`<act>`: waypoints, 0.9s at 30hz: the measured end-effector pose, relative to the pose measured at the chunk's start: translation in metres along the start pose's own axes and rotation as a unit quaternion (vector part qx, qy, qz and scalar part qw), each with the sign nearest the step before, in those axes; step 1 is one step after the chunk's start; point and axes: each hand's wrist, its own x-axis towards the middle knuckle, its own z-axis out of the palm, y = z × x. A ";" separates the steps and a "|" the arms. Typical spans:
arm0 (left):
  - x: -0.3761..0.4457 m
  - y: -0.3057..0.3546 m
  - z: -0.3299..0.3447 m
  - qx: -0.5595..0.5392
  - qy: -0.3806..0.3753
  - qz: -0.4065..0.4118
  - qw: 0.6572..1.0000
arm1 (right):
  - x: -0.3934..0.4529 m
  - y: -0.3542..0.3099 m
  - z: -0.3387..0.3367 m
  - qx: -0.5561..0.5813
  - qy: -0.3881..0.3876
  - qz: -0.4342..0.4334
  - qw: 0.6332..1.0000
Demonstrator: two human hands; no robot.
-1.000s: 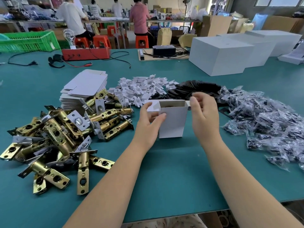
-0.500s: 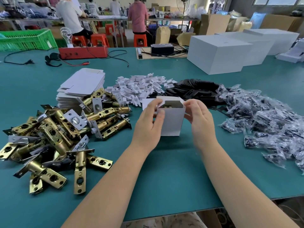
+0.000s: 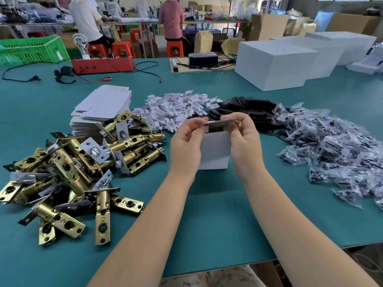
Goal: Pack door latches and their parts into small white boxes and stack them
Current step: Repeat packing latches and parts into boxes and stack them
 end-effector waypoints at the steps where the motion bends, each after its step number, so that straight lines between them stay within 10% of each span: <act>1: 0.000 0.000 -0.001 0.000 -0.010 0.000 1.000 | -0.002 0.002 -0.001 -0.008 -0.012 -0.003 1.000; 7: -0.008 -0.004 0.000 0.069 -0.059 0.037 0.995 | -0.013 0.011 -0.015 0.045 -0.122 0.043 0.991; 27: -0.013 0.006 -0.010 0.162 -0.075 0.079 0.981 | -0.022 -0.008 -0.014 -0.082 -0.031 -0.077 0.993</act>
